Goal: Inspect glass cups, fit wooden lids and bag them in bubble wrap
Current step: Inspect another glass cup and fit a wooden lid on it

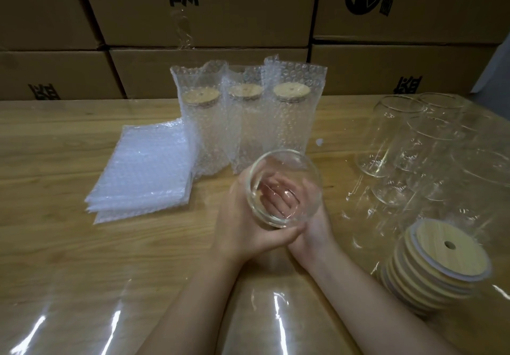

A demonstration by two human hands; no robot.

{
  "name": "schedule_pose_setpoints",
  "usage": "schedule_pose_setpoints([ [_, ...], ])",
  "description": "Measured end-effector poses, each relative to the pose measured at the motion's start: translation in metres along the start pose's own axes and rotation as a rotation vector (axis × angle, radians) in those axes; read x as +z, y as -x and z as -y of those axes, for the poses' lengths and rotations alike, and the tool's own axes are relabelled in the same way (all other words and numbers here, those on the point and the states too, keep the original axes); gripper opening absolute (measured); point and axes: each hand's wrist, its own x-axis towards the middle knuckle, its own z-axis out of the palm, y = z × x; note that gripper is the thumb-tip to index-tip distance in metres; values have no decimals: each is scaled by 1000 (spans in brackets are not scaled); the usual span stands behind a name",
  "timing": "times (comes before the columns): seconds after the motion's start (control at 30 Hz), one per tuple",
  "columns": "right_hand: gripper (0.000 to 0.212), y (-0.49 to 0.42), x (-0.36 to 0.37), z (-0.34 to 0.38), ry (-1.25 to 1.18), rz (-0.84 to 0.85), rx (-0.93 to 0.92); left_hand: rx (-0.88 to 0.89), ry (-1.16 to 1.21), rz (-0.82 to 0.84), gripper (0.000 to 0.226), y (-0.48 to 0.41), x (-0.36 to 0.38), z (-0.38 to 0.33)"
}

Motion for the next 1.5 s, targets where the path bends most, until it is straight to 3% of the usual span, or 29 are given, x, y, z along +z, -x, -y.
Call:
schedule_pose_setpoints([
  [0.1,43,2,-3,0,39,-2,37,47,-116,8,93,8,2,10],
  [0.2,40,4,-2,-1,51,18,45,-68,-174,23,90,14,1,13],
  [0.27,35,3,0,-4,71,1,2,-141,-161,-12,89,14,0,10],
  [0.5,25,1,2,-10,142,-167,-111,-124,-105,-32,94,9,4,13],
  [0.63,30,4,2,-11,194,-182,-239,-120,-143,-42,93,7,1,11],
  [0.9,57,9,4,-5,317,-47,-209,-370,92,131,77,13,-1,20],
  [1.13,56,9,8,-6,198,31,-186,-769,483,269,69,3,-7,13],
  [1.33,59,7,5,-2,57,-60,-112,-1088,895,649,72,-8,-21,-2],
  [1.5,62,4,4,-2,47,-135,-89,-1365,961,785,88,-11,-42,9],
])
